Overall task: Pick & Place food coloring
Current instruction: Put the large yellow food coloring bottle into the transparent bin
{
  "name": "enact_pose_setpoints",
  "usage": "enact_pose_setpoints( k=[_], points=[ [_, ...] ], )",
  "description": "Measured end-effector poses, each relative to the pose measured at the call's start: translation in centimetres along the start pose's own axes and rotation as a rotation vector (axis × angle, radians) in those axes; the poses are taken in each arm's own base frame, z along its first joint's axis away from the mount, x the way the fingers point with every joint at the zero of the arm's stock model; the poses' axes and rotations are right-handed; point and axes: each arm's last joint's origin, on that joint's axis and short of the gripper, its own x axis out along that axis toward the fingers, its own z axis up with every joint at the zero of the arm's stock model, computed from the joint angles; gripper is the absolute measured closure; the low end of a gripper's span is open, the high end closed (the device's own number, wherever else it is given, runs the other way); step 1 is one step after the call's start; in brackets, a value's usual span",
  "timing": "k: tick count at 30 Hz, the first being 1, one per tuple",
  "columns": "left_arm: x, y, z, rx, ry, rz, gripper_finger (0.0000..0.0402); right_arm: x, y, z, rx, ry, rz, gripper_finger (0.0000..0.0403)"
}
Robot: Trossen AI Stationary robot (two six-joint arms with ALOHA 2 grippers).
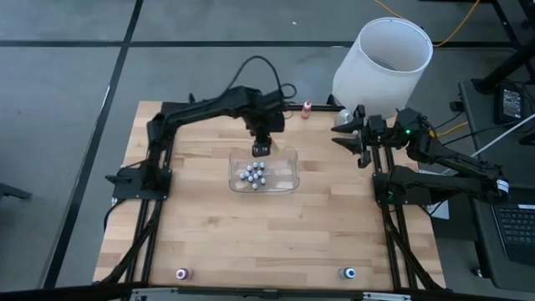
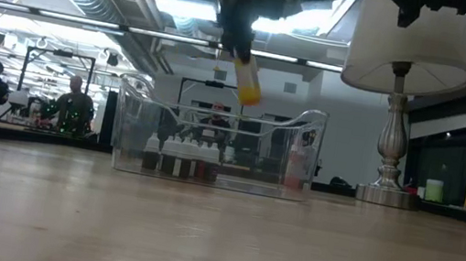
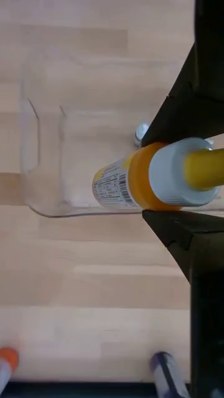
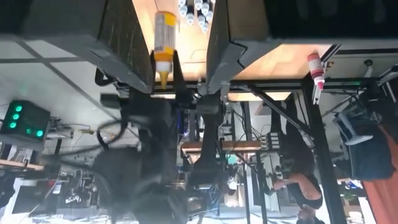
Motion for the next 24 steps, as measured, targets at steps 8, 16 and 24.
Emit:
enact_pose_setpoints(
  k=[8, 16, 24],
  points=[
    [3.8, -0.5, 0.7, 0.102, 0.078, -0.032, 0.0254, 0.0, 0.0, -0.1, 0.001, 0.007, -0.001, 0.025],
    [4.7, -1.8, 1.3, 0.154, 0.06, -0.043, 0.0254, 0.0, 0.0, -0.1, 0.006, 0.014, -0.001, 0.025],
    [6.0, -1.6, 2.6, 0.233, 0.043, -0.037, 0.0254, 0.0, 0.0, -0.1, 0.01, 0.013, -0.002, 0.025]
  ],
)
